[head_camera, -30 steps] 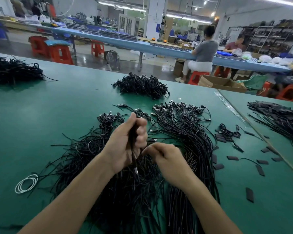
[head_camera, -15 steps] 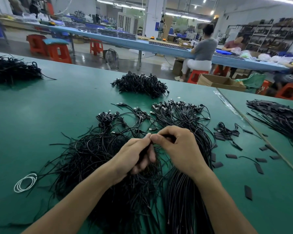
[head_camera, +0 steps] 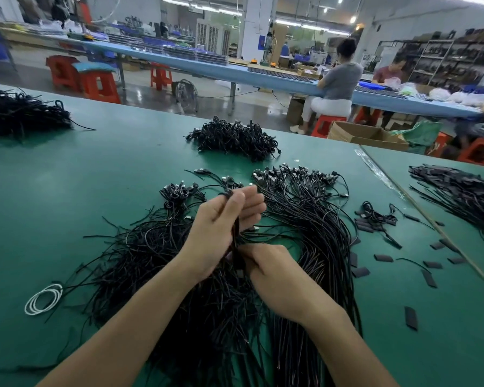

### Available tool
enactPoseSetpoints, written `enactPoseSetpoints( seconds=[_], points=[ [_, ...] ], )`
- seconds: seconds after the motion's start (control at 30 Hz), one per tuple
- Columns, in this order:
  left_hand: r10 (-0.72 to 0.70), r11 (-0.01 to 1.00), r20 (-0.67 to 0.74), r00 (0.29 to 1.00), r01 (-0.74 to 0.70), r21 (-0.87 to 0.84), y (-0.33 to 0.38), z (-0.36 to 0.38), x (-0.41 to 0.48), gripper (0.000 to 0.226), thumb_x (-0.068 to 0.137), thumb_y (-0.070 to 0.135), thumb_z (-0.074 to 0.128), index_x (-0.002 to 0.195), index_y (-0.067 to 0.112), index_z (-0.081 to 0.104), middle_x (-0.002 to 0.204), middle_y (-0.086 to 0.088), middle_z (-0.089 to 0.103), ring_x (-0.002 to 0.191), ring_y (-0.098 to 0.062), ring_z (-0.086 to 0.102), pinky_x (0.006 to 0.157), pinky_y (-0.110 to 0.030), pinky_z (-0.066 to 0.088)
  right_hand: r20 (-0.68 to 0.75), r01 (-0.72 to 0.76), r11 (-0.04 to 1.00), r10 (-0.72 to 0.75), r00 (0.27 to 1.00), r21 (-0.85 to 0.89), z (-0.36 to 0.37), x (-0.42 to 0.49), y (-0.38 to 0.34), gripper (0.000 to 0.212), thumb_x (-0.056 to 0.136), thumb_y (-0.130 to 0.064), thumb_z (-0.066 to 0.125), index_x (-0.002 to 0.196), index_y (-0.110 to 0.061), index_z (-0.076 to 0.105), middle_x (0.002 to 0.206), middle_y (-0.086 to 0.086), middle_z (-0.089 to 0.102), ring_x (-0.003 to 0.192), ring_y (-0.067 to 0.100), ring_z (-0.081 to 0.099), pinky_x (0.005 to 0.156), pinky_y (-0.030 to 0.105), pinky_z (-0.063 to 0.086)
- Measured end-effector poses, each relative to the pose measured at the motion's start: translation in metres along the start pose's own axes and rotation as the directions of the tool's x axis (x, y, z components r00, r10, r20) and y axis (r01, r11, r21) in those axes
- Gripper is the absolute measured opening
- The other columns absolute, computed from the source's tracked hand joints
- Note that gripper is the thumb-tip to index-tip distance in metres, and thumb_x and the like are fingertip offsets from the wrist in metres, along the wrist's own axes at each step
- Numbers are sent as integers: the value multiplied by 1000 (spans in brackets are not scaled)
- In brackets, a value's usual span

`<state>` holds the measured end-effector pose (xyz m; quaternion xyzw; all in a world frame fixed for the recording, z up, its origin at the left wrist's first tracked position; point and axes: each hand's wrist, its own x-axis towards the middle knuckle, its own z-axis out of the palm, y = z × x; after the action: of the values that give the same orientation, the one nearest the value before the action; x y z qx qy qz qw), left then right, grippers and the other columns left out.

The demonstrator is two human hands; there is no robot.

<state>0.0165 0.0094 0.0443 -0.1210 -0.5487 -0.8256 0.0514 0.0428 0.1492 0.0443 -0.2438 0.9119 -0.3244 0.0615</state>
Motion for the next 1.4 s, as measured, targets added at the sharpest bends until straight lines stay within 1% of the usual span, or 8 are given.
enactPoseSetpoints(
  seconds=[0.1,0.23,0.53,0.7,0.93,1.1,1.2,1.4],
  points=[
    [28,879,82,996,-63,473,-9,-6,-5,24,104,13,47,117,14,66,107,-5,75,99,-11,72,83,-23,57,21,35,999,-34,999,-34,-6,-4,1,21,98,-26,50,82,-22,64,78,-6,63,69,18,57,69,47,51],
    [-137,699,190,972,-41,714,-15,-9,-14,35,104,25,48,76,10,64,69,3,64,61,-8,55,58,-32,48,-83,54,996,-61,995,-74,-20,-7,9,24,92,-32,63,68,-28,62,66,-13,58,63,6,53,66,43,51],
    [-460,764,212,862,262,590,4,-12,-22,58,106,43,36,61,21,66,44,5,48,34,-5,34,36,-14,27,-323,163,953,-75,943,255,-25,-9,11,14,77,-20,84,72,-20,71,66,-5,71,61,7,66,60,26,54],
    [-549,831,373,747,444,334,13,-22,-18,53,99,51,45,54,22,44,45,2,42,33,-7,30,33,-17,22,-151,177,821,-111,982,543,-29,-3,14,12,79,-25,77,79,-20,66,77,-4,67,72,11,60,68,22,50],
    [-460,856,209,863,367,365,4,-12,-16,58,103,45,42,48,25,41,52,1,46,45,-11,38,46,-18,32,-117,113,931,-77,990,347,-32,5,15,9,95,-17,66,89,-16,59,80,1,64,74,23,57,74,48,52],
    [-416,882,-2,909,405,240,-4,-5,-14,43,101,35,49,84,0,68,76,-13,53,71,-20,53,60,-34,51,-268,144,973,-93,959,179,-23,11,7,21,95,-18,65,82,-30,53,75,-16,62,69,-1,55,62,17,45],
    [-573,816,193,796,575,50,-3,-8,-14,48,100,42,39,91,13,75,83,-9,68,72,-20,67,66,-44,61,-329,186,977,-143,934,104,-17,16,0,24,94,-18,67,82,-33,52,74,-14,61,73,-2,58,63,10,43],
    [-546,805,-52,836,540,244,-17,-23,-10,55,100,55,39,73,18,68,53,-4,54,33,-10,37,35,-13,24,-338,121,919,14,941,376,-7,28,16,10,93,-28,68,84,-24,65,76,-10,69,66,3,62,65,19,50]
  ],
)
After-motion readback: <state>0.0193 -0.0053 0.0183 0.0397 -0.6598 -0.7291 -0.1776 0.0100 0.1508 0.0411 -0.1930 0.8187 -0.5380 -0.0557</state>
